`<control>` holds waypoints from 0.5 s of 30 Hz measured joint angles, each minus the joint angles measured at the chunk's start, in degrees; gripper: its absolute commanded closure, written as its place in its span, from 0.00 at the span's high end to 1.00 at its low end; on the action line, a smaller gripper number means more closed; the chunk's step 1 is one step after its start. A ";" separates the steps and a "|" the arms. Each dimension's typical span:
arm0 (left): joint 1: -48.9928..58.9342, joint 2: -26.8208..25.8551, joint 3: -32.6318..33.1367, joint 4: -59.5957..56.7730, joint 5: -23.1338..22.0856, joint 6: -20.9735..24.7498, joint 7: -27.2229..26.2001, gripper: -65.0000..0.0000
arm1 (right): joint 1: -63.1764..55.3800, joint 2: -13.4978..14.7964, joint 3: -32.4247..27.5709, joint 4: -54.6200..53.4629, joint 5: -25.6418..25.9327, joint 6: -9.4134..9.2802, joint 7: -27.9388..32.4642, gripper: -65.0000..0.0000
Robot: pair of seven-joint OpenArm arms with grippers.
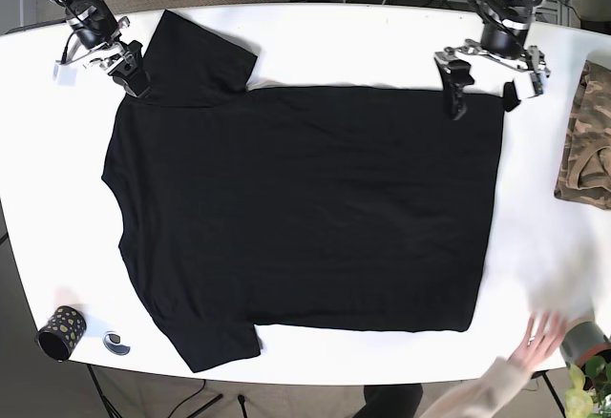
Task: Fold the T-shirt properly
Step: 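Lower both grippers to the black shirt's collar-side corners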
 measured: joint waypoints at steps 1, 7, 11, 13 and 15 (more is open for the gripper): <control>0.02 -0.02 -1.29 0.00 -0.59 -0.11 1.90 1.00 | 0.17 0.00 0.00 -0.72 0.39 0.55 -0.22 0.47; -1.22 0.33 -5.05 -0.02 -0.50 0.33 7.19 1.00 | -0.72 -0.39 0.70 -2.12 0.07 0.31 -0.24 0.47; -2.99 0.13 -5.07 -0.04 -0.55 -0.44 6.56 1.00 | -1.49 -1.49 0.68 -2.10 -1.88 0.35 -0.52 0.47; -2.78 0.00 -5.20 -0.02 -0.46 -0.22 6.54 1.00 | -1.84 -1.57 0.68 -2.10 -3.72 0.33 -0.63 0.47; -2.51 0.04 -5.16 -0.07 -0.31 0.00 7.02 1.00 | -2.21 -1.90 0.85 -2.08 -4.66 0.35 -0.44 0.47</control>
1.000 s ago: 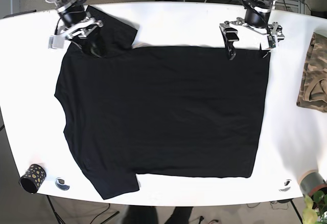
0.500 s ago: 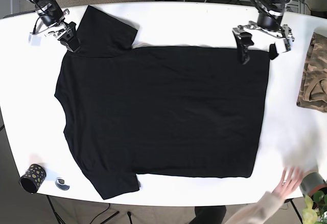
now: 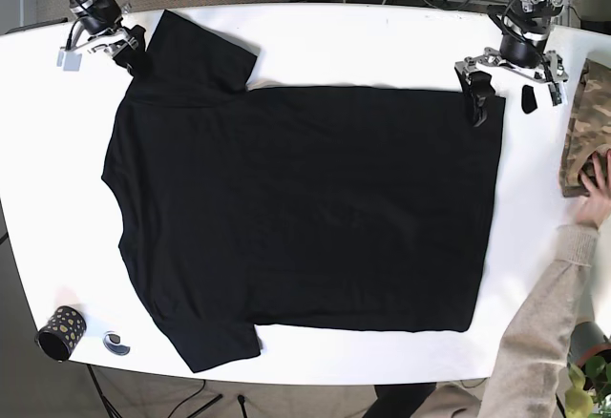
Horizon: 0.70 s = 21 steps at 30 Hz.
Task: Fold the T-shirt properly
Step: 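Lower both grippers to the black shirt's collar-side corners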
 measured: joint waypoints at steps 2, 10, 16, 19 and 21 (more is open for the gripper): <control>0.00 0.09 0.26 0.00 -0.04 -0.07 0.07 1.00 | -0.48 -0.90 0.04 0.00 -0.31 0.00 0.24 0.47; -0.50 0.00 0.39 0.00 -0.07 -0.28 0.04 1.00 | -2.19 -3.45 -0.11 -0.04 -2.49 0.00 -0.22 0.47; -2.34 -1.81 0.48 0.00 -0.22 -0.46 0.00 1.00 | -4.11 -4.00 -0.07 0.00 -3.26 -0.02 0.04 0.47; -3.08 -2.47 0.44 0.00 -0.22 -0.26 0.07 1.00 | -5.25 -5.40 -0.13 0.07 -3.32 0.02 0.20 0.47; -3.34 -2.51 0.68 0.00 -0.20 -0.26 0.02 1.00 | -5.79 -6.29 -0.37 0.17 -3.10 0.46 0.17 0.47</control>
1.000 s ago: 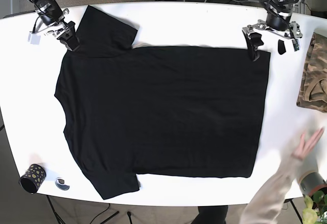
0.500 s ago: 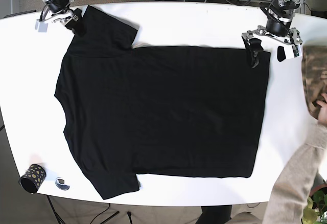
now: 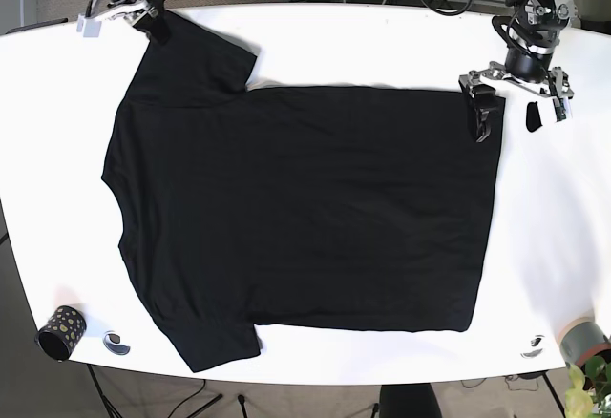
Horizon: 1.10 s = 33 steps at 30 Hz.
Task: Fold the T-shirt properly
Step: 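Lower both grippers to the black shirt's collar-side corners, then grasp the black shirt's corners with both grippers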
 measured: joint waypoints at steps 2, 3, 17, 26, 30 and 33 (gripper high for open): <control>0.02 -0.76 0.74 0.00 -0.04 -0.02 0.07 1.00 | -0.09 -0.48 -0.07 0.15 -0.02 0.13 0.02 0.47; 0.04 -1.25 1.25 0.00 -0.04 -0.24 0.07 1.00 | -0.04 -0.76 -0.20 0.17 -0.02 0.15 0.13 0.47; -0.61 -4.94 1.92 0.00 -4.63 -0.02 0.22 1.00 | 2.16 -2.91 -3.85 0.17 0.83 0.55 -0.31 0.47; 1.05 -4.85 0.68 -0.31 -5.20 -0.48 0.26 1.00 | 3.91 -2.40 -4.13 -0.15 -0.76 -0.48 -0.66 0.09; 1.51 -4.87 -2.99 -1.66 -11.34 0.00 3.52 1.00 | 4.72 -2.40 -4.15 -0.39 -4.59 -0.46 -1.51 0.00; 1.62 -4.68 -6.10 -3.56 -16.90 -0.20 6.51 1.00 | 5.03 -2.62 -4.13 -0.52 -6.03 -0.37 -1.29 0.00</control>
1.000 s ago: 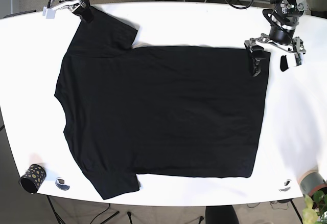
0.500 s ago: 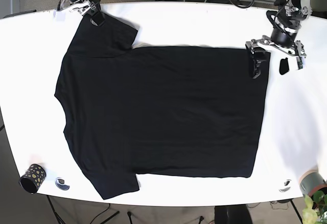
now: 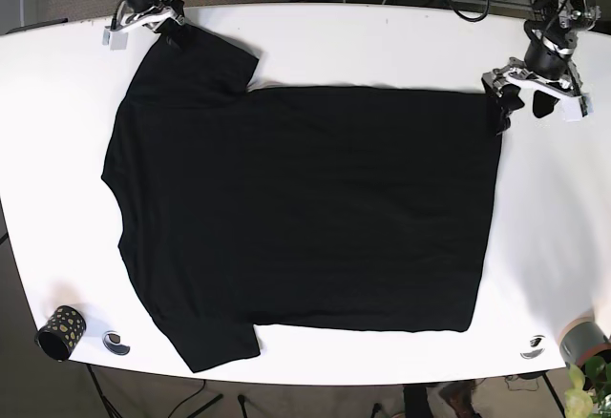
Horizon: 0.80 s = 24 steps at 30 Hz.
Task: Fold the T-shirt properly
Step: 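Grasp the black shirt's corners with both grippers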
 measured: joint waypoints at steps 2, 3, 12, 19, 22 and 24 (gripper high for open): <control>0.00 -0.02 -1.46 -1.81 -2.29 0.35 0.42 1.00 | -0.13 0.07 0.04 0.02 -0.22 0.20 0.00 0.00; 0.00 -0.04 -1.68 -2.67 -2.95 0.63 0.33 1.00 | -0.24 0.07 0.09 0.04 -0.22 0.31 0.04 0.00; -0.94 -0.17 -1.42 -9.25 -8.94 0.48 2.99 1.00 | -0.35 0.35 0.13 0.13 -0.24 0.33 0.02 0.00; -4.48 0.72 -0.26 -11.93 -9.31 -1.66 7.02 0.99 | -0.33 0.50 0.13 0.13 -0.26 0.31 0.02 0.00; -5.18 2.03 0.13 -13.51 -9.44 -4.04 7.30 0.86 | -0.35 0.46 -0.02 0.13 -0.24 0.33 0.02 0.00; -6.69 2.27 0.92 -15.10 -9.57 -4.94 7.37 0.77 | -0.35 0.50 -0.09 0.13 -0.22 0.33 0.02 0.00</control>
